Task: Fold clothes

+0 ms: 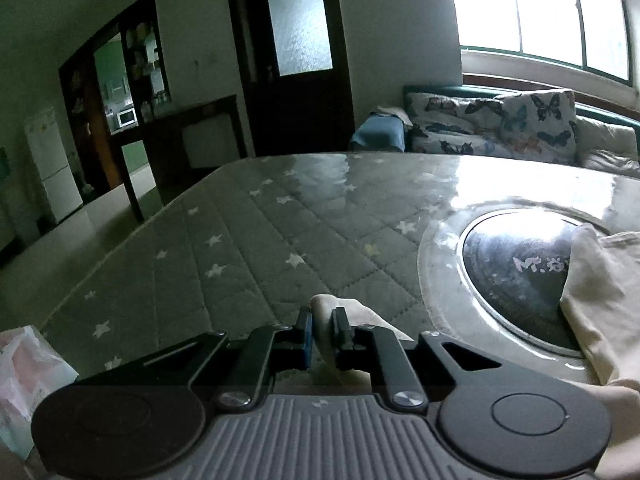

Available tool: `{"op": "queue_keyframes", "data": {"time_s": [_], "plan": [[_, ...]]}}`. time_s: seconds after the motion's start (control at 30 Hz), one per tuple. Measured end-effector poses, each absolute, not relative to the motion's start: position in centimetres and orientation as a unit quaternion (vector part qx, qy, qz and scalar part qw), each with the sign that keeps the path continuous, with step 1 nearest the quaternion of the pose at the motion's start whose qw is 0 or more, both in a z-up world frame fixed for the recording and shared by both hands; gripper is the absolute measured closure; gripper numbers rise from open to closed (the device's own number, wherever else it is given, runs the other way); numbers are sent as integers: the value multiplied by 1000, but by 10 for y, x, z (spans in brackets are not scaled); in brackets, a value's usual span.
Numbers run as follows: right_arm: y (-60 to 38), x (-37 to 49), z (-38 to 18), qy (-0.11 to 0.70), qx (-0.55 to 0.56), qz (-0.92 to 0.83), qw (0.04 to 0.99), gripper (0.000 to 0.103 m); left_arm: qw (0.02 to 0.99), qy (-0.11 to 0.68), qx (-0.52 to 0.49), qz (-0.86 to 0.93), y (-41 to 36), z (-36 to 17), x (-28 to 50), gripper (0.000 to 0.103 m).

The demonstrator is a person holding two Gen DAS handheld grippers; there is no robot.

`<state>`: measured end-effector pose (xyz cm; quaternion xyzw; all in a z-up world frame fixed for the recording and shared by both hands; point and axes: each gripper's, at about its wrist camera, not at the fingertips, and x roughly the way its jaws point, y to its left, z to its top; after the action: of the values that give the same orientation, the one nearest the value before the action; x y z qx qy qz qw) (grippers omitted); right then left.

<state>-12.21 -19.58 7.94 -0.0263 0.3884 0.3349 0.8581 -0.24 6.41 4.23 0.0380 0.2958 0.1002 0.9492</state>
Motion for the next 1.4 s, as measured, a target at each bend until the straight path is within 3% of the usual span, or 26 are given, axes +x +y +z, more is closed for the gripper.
{"op": "queue_keyframes", "data": {"time_s": [0.13, 0.17, 0.27, 0.37, 0.47, 0.57, 0.63, 0.77, 0.83, 0.97, 1.03, 1.07, 1.1, 1.37, 1.4], "plan": [[-170, -123, 70, 404, -76, 358, 839, 70, 949, 297, 34, 101, 66, 44, -9, 91], [-166, -123, 66, 408, -88, 357, 835, 74, 949, 296, 34, 101, 66, 45, -11, 91], [-162, -121, 63, 413, -104, 350, 834, 98, 951, 291, 33, 103, 68, 49, -16, 91], [-169, -121, 66, 423, -80, 366, 825, 99, 948, 298, 31, 108, 72, 44, -17, 91], [-169, -124, 60, 426, -90, 370, 820, 99, 944, 309, 29, 113, 77, 39, -16, 91], [-176, -123, 62, 424, -61, 380, 820, 89, 939, 322, 25, 117, 80, 32, -16, 88], [-185, -124, 68, 421, -37, 382, 822, 87, 938, 323, 28, 121, 81, 32, -17, 74], [-217, -121, 90, 389, -36, 327, 860, 87, 939, 315, 36, 132, 86, 39, -21, 68], [-234, -111, 94, 380, -44, 279, 881, 87, 940, 312, 24, 135, 90, 44, -23, 57], [-268, -82, 94, 366, -66, 176, 911, 85, 946, 300, 9, 126, 87, 57, -29, 56], [-276, -69, 91, 370, -64, 160, 913, 79, 950, 297, 5, 99, 77, 63, -32, 56], [-278, -61, 87, 371, -69, 149, 914, 66, 952, 296, 5, 80, 69, 66, -34, 55], [-276, -56, 83, 371, -80, 142, 914, 63, 954, 295, 8, 60, 60, 68, -35, 53], [-265, -34, 55, 378, -140, 103, 910, 66, 943, 305, 21, -131, -31, 75, -36, 49], [-265, -31, 51, 381, -142, 97, 908, 71, 938, 310, 21, -155, -42, 74, -36, 49]]}}
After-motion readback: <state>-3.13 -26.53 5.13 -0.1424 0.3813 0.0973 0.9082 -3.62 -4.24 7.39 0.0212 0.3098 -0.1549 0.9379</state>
